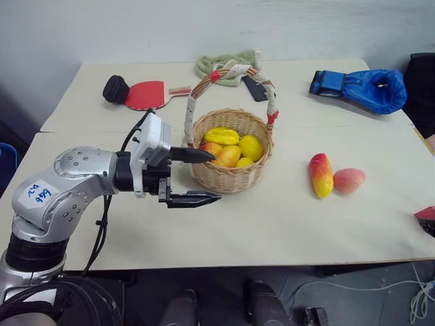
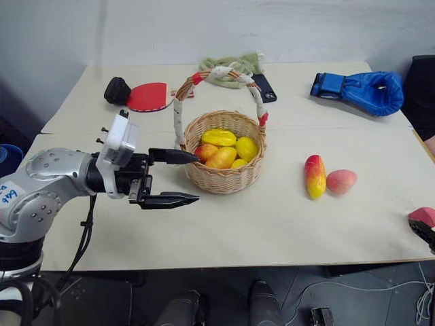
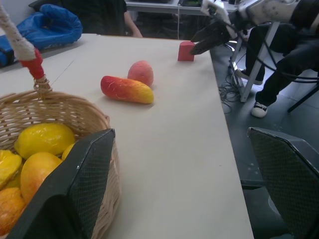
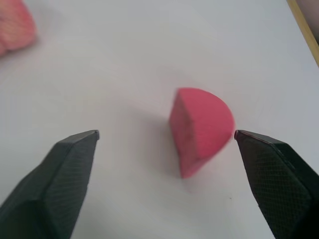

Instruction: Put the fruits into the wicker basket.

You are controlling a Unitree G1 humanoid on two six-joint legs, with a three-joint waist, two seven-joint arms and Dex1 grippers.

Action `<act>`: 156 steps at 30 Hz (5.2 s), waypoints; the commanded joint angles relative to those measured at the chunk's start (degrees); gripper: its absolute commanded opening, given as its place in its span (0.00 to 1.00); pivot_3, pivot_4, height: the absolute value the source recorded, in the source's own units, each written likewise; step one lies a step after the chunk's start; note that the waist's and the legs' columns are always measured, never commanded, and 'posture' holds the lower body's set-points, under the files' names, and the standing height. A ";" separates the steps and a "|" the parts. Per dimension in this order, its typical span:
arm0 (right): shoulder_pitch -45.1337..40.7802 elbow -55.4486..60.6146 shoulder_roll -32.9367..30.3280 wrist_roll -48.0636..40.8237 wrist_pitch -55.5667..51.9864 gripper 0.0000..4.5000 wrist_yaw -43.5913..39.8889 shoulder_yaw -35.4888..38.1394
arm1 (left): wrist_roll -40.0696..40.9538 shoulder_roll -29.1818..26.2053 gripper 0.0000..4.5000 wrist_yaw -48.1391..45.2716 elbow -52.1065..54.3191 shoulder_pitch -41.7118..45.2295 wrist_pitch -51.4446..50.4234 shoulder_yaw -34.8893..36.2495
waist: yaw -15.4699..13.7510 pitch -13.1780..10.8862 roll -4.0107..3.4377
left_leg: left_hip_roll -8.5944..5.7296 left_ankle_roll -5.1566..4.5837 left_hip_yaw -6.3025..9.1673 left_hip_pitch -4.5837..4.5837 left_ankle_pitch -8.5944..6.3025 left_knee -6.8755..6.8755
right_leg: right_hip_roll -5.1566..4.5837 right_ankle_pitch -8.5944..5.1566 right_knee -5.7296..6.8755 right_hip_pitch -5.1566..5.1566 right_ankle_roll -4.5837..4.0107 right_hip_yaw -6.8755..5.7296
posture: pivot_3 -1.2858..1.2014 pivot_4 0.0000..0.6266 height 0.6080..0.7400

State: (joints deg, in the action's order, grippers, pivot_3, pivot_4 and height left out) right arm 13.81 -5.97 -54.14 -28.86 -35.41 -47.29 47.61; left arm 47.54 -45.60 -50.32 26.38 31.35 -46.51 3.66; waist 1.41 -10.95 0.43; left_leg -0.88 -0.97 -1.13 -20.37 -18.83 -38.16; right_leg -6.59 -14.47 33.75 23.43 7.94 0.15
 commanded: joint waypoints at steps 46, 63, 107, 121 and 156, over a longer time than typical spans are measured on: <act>-40.01 36.28 -2.51 -30.11 -7.78 1.00 -11.96 -30.01 | -37.05 -14.26 0.22 14.64 -61.84 8.04 -1.41 1.45 | -2.62 -0.37 0.98 | 0.85 0.58 -1.40 -1.79 -0.27 -1.03 | -0.10 0.63 0.64 2.03 -1.14 -3.04 | 0.52 0.24 1.00; -36.04 35.03 -4.91 -28.64 -10.85 1.00 -7.49 -24.95 | 0.60 -22.18 0.13 -10.13 3.85 -3.77 -26.86 14.51 | -2.67 -0.37 0.94 | 1.08 0.47 -1.09 -1.84 -0.37 -1.07 | -0.27 0.62 0.37 2.06 -1.17 -2.90 | 0.52 0.24 1.00; -30.20 43.00 -2.91 -33.00 -10.22 1.00 7.44 -22.87 | -9.30 25.10 0.98 19.71 -18.67 33.82 -29.72 -0.37 | -2.74 -0.39 0.97 | 0.79 0.43 -1.02 -1.72 0.37 -1.13 | -0.02 1.51 0.16 1.75 -1.28 -2.83 | 0.52 0.24 1.00; -25.05 33.38 -0.48 -15.65 -14.25 1.00 23.67 -25.28 | -4.06 -5.79 0.98 -17.18 -7.60 15.07 -9.12 1.84 | -2.41 -0.36 0.95 | 0.81 0.44 -1.22 -1.76 0.40 -1.13 | -0.03 1.45 0.23 1.89 -1.46 -2.80 | 0.52 0.24 1.00; -39.00 9.90 15.92 4.74 -11.74 0.38 24.27 -36.84 | -4.36 -3.97 0.99 -9.59 -10.04 16.34 -2.89 3.24 | -1.36 -0.38 0.92 | 0.77 0.22 -1.13 -1.82 0.47 -1.13 | 0.02 1.61 0.23 1.82 -1.37 -2.80 | 0.52 0.24 1.00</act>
State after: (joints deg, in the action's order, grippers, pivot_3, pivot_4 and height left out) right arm -25.22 0.49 -37.08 -23.15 -46.72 -22.24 8.16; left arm 43.42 -48.54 -59.60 16.61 46.22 -50.67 5.70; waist 0.05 -11.33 1.35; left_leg -0.11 -0.75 -2.27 -22.19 -18.37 -39.29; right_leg -6.57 -12.86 33.99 25.25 6.56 -2.65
